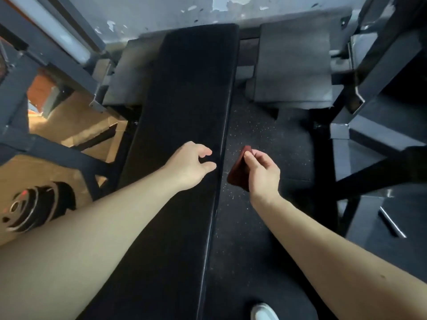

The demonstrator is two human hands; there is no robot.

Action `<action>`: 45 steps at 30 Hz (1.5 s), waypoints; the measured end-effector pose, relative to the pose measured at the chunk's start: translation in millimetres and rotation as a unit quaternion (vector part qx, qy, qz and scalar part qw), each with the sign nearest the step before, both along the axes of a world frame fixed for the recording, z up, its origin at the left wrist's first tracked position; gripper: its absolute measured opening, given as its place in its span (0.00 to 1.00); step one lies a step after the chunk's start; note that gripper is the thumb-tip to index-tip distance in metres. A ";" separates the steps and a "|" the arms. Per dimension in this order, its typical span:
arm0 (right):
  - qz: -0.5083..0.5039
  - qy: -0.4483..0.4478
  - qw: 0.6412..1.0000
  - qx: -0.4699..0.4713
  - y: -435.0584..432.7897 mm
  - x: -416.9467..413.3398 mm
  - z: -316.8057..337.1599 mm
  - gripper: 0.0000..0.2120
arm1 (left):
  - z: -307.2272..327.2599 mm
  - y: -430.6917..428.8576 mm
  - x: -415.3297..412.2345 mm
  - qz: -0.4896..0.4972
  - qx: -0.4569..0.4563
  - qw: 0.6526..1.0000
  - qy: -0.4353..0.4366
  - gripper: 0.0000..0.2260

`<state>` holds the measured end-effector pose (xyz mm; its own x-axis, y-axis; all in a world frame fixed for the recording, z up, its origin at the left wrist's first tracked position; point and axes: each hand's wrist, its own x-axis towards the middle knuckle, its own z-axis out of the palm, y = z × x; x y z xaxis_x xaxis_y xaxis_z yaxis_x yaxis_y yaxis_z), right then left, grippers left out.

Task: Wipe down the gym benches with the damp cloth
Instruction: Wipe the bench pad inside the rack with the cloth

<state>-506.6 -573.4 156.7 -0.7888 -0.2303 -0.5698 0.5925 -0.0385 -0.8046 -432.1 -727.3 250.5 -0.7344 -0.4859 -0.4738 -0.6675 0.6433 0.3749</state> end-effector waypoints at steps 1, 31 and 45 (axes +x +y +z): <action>0.012 -0.011 1.000 0.002 7.5 10.3 14.5 0.05 | 13.5 5.6 7.4 -0.004 0.008 1.000 -0.011 0.19; 0.082 -0.084 0.993 0.031 50.5 61.1 91.2 0.04 | 79.8 45.0 61.5 0.067 0.006 0.997 -0.026 0.14; 0.081 -0.052 0.994 0.048 109.7 157.8 147.6 0.03 | 109.8 95.2 171.0 0.057 0.011 0.998 0.015 0.14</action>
<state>-348.8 -463.7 304.3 -0.6816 -0.2900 -0.6718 0.6647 0.1384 -0.7342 -261.1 -632.1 360.3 -0.6884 -0.5572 -0.4644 -0.7247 0.5551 0.4083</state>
